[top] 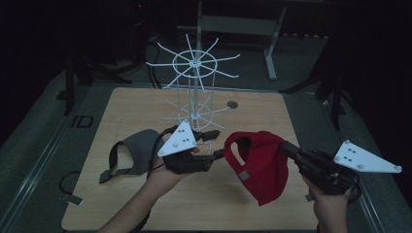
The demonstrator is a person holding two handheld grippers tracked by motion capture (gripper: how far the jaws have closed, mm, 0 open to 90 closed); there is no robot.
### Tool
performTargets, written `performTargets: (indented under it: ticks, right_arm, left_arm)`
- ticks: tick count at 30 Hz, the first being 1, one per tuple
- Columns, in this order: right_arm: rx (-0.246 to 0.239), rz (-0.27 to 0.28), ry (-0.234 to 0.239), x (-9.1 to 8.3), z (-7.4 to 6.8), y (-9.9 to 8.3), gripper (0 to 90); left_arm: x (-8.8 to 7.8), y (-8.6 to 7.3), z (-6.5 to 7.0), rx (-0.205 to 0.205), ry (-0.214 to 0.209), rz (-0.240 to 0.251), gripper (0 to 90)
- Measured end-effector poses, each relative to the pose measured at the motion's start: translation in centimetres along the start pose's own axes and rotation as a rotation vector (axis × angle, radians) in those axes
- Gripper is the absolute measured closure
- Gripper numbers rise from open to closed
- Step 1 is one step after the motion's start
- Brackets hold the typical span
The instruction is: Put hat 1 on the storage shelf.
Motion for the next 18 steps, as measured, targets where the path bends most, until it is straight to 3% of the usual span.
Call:
performTargets:
  ticks: [5,9,14,18]
  right_arm:
    - [0.015,0.008,-0.033,0.0,0.6,0.7,89.3]
    - [0.030,0.021,-0.074,0.0,1.4,1.4,89.3]
    - [0.048,0.040,-0.120,0.1,2.7,2.4,89.3]
    - [0.063,0.050,-0.144,0.4,3.5,3.1,89.3]
  left_arm:
    - [-1.1,-0.6,-0.3,-0.002,0.072,0.014,48.3]
    - [-1.9,-1.7,-0.1,-0.012,0.084,0.023,48.3]
    - [-2.7,-3.9,0.3,-0.015,0.098,-0.010,48.3]
    - [-3.6,-5.7,0.3,-0.049,0.092,-0.014,48.4]
Point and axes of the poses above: each handheld gripper's, and its own axes: x roughly forward along the jaws, y roughly out of its top, z roughly to its right, the point moved 6 cm from there along x, roughly forward along the jaws, and after that the axes turned 13 degrees about -y, right-handed, at the moved point
